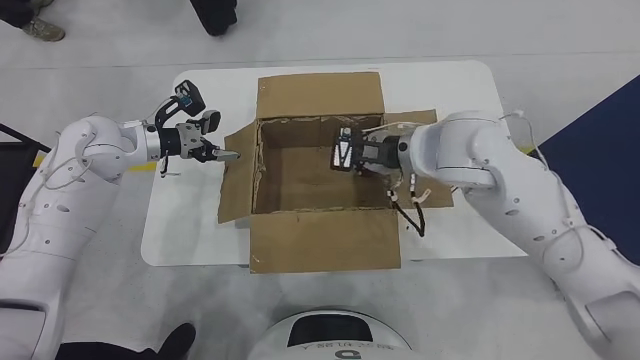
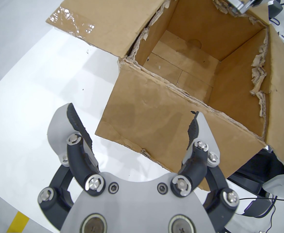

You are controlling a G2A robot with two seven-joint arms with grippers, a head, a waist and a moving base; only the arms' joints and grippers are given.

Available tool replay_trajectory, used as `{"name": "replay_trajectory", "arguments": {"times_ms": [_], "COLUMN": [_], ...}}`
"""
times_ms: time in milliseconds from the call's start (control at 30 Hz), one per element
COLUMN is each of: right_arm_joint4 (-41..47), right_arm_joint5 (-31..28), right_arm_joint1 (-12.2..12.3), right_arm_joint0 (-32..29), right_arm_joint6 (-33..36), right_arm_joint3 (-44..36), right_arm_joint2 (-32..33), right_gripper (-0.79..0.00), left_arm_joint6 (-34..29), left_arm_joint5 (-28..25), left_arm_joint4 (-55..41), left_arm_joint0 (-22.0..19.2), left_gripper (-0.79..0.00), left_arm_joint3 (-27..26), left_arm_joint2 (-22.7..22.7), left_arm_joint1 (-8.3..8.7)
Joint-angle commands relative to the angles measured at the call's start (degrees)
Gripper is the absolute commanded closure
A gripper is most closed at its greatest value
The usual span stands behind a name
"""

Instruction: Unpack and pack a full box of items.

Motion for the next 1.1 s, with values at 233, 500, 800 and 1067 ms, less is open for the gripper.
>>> {"name": "replay_trajectory", "arguments": {"times_ms": [233, 500, 800, 1067], "right_arm_joint4": [-0.5, -3.8, -6.0, -7.5], "right_arm_joint5": [1.7, -2.3, -9.2, -15.2], "right_arm_joint1": [0.0, 3.4, 6.6, 7.2], "right_arm_joint0": [-0.6, -12.5, -32.1, -41.3], "right_arm_joint6": [-2.1, -18.9, -35.2, -41.4], "right_arm_joint3": [0.1, -1.6, -3.6, -3.4], "right_arm_joint2": [0.4, 15.7, 38.0, 46.4], "right_gripper": [0.000, 0.000, 0.000, 0.000], "left_arm_joint6": [0.0, 0.0, 0.0, 0.0], "left_arm_joint5": [0.0, 0.0, 0.0, 0.0], "left_arm_joint4": [0.0, 0.0, 0.0, 0.0], "left_arm_joint0": [0.0, 0.0, 0.0, 0.0], "left_gripper": [-0.785, -0.785, -0.785, -0.785], "left_arm_joint3": [0.0, 0.0, 0.0, 0.0], "left_arm_joint2": [0.0, 0.0, 0.0, 0.0], "left_arm_joint1": [0.00, 0.00, 0.00, 0.00]}}
